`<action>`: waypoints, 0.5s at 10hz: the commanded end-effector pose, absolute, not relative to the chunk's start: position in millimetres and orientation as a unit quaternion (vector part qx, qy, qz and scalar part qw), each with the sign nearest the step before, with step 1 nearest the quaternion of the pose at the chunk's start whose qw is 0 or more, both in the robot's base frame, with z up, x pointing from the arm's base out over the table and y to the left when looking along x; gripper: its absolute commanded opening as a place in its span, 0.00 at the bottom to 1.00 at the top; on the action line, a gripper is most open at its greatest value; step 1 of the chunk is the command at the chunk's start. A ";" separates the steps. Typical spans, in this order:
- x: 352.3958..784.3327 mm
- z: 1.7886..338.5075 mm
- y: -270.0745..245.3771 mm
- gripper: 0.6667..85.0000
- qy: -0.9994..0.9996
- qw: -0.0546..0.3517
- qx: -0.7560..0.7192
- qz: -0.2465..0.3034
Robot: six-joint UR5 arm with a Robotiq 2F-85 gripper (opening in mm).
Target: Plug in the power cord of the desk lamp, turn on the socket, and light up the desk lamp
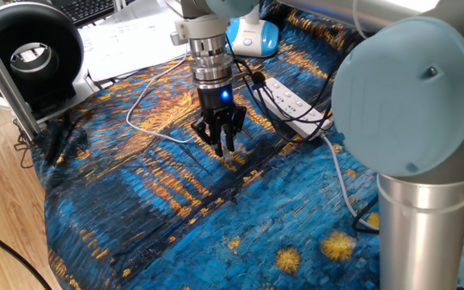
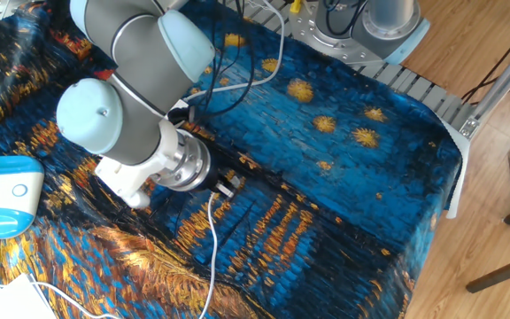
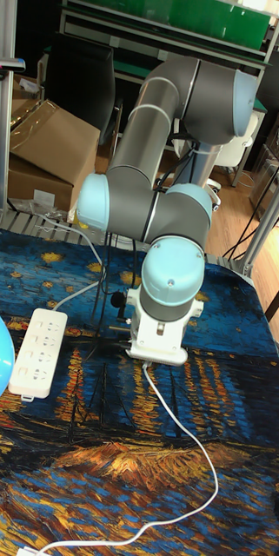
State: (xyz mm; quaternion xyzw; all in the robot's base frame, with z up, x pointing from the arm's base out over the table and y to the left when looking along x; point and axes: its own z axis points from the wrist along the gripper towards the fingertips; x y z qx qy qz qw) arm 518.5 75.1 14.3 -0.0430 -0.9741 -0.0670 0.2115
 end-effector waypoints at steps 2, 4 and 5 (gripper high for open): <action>521.3 7.0 71.9 0.27 -0.973 0.214 -0.044 -0.070; 520.0 12.6 69.5 0.36 -0.972 0.219 -0.042 -0.068; 518.4 13.5 74.6 0.38 -0.971 0.223 -0.044 -0.076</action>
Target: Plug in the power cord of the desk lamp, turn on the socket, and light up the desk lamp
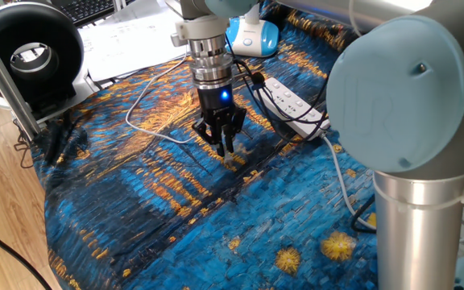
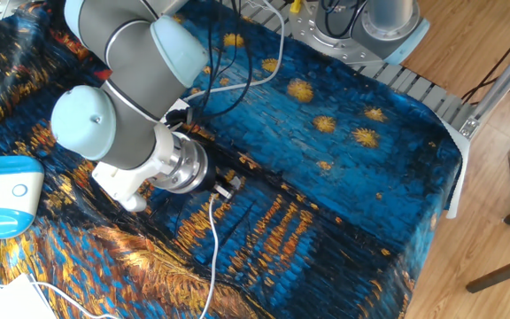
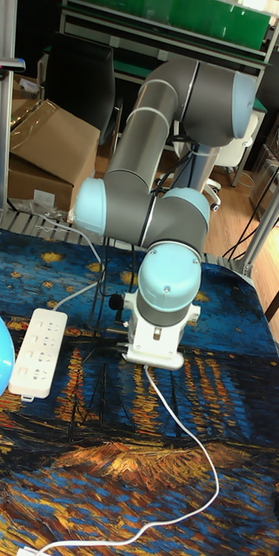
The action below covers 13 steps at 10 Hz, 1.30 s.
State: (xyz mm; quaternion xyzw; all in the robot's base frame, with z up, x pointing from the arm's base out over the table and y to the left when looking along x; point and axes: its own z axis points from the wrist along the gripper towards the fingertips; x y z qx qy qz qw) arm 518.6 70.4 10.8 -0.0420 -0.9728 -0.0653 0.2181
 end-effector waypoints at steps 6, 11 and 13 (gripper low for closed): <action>524.3 8.3 69.6 0.40 -0.974 0.211 -0.043 -0.067; 516.7 9.5 76.5 0.36 -0.970 0.224 -0.049 -0.074; 517.4 7.9 75.5 0.35 -0.971 0.222 -0.050 -0.071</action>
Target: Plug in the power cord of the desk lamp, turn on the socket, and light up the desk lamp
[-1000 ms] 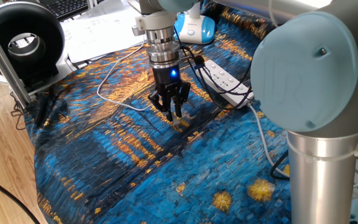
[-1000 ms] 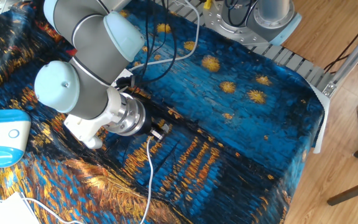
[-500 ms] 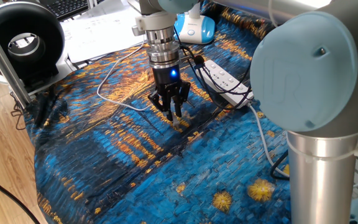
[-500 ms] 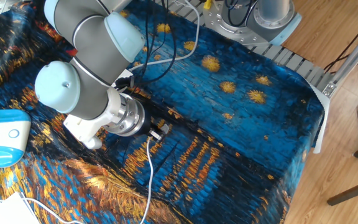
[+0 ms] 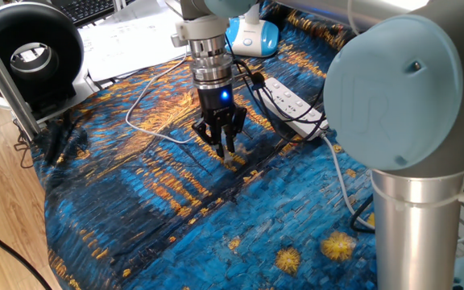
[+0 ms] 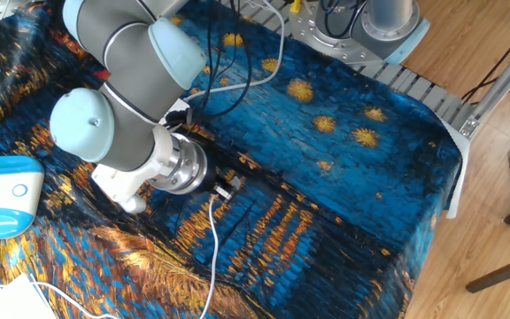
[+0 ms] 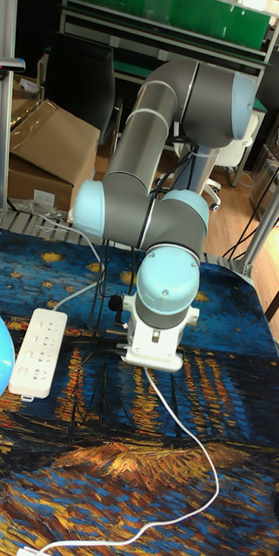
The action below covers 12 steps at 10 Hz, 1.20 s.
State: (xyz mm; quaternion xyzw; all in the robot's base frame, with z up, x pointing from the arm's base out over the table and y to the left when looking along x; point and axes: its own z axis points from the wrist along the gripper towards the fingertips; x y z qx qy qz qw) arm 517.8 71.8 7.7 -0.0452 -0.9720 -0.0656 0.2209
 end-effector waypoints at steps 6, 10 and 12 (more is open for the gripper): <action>510.4 13.8 86.5 0.07 -0.964 0.241 -0.078 -0.084; 527.3 36.8 79.2 0.01 -0.975 0.199 -0.069 -0.064; 559.7 68.4 46.3 0.01 -0.993 0.108 -0.040 0.012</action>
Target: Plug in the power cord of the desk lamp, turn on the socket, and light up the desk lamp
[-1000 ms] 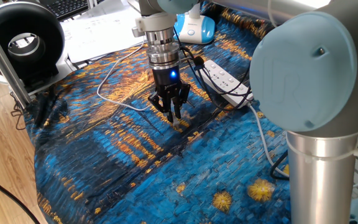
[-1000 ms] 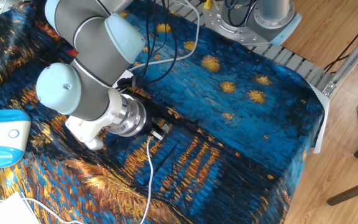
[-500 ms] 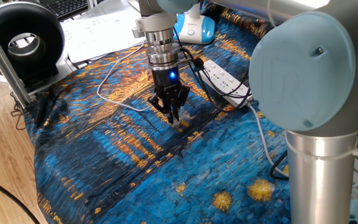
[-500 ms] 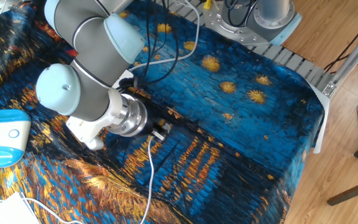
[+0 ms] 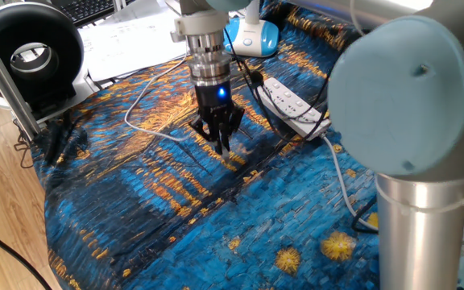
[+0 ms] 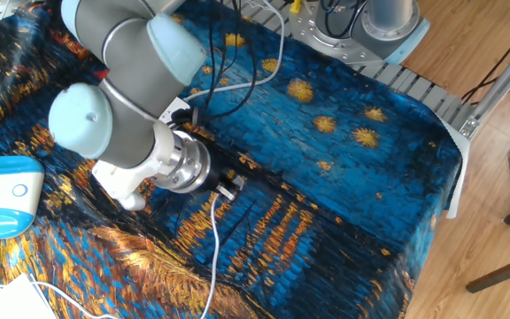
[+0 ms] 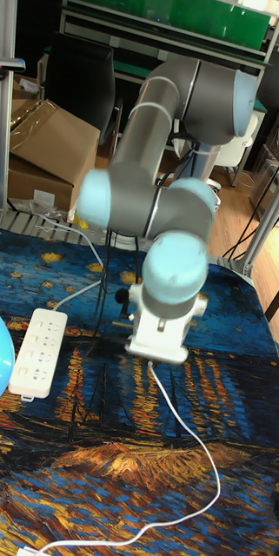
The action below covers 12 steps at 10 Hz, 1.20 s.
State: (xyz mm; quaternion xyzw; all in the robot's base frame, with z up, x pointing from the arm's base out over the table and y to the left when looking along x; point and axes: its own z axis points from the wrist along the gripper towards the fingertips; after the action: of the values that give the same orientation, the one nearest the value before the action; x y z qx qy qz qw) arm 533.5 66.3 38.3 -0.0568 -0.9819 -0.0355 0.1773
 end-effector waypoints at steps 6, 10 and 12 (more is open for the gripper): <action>594.3 131.1 -27.8 0.01 -0.992 -0.035 0.060 0.108; 597.7 114.0 -92.1 0.01 -0.982 -0.062 0.108 0.141; 593.7 115.8 -104.5 0.01 -0.981 -0.061 0.119 0.140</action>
State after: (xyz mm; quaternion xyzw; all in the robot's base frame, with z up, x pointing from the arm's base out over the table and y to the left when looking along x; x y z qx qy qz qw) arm 595.9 -78.7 114.8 0.0997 -0.9849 0.1322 -0.0504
